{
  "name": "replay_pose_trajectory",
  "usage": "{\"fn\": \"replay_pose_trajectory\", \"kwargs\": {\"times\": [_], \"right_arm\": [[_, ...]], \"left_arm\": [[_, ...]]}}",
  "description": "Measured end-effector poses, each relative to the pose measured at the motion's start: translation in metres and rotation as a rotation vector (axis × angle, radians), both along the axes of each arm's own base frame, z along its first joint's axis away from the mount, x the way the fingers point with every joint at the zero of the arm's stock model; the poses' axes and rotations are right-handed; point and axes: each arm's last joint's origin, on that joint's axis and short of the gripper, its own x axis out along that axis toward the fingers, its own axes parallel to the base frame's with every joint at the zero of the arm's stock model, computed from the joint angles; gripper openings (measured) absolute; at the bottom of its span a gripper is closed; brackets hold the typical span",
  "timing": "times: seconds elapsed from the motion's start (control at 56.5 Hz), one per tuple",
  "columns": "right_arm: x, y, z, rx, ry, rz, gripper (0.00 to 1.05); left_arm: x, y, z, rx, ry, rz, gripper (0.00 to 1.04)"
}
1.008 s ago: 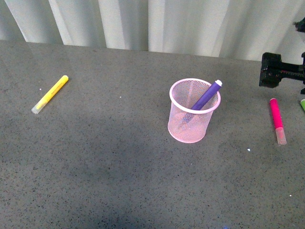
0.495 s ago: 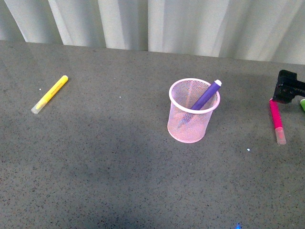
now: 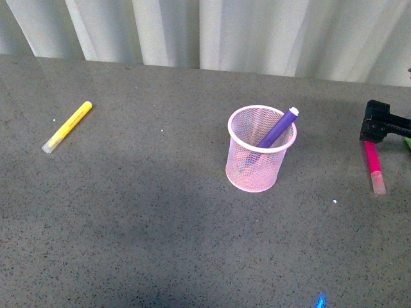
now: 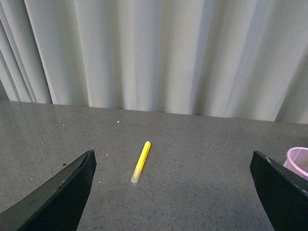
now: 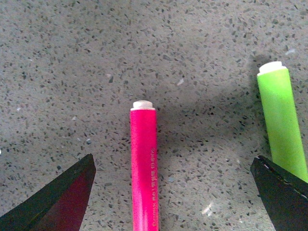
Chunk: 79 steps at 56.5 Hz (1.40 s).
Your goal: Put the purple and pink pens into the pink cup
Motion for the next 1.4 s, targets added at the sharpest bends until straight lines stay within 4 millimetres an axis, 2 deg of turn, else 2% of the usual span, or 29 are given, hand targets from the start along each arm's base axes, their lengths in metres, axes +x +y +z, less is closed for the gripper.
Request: {"fn": "replay_pose_trajectory", "kwargs": {"times": [0.283,0.655,0.973,1.115,1.398], "right_arm": [[0.003,0.013,0.0,0.007,-0.028,0.028,0.98],[-0.001,0.004,-0.015,0.02,-0.026,0.011,0.96],[0.002,-0.008,-0.019,0.003,-0.027,-0.02,0.34],[0.002,-0.009,-0.02,0.008,-0.035,-0.02,0.15],[-0.004,-0.012,-0.018,0.047,-0.095,-0.025,0.11]], "left_arm": [[0.0,0.0,0.0,0.0,0.0,0.0,0.98],[0.0,0.0,0.0,0.0,0.0,0.0,0.98],[0.0,0.0,0.0,0.0,0.0,0.0,0.98],[0.0,0.0,0.0,0.0,0.0,0.0,0.98],[0.0,0.0,0.0,0.0,0.0,0.0,0.98]]}}
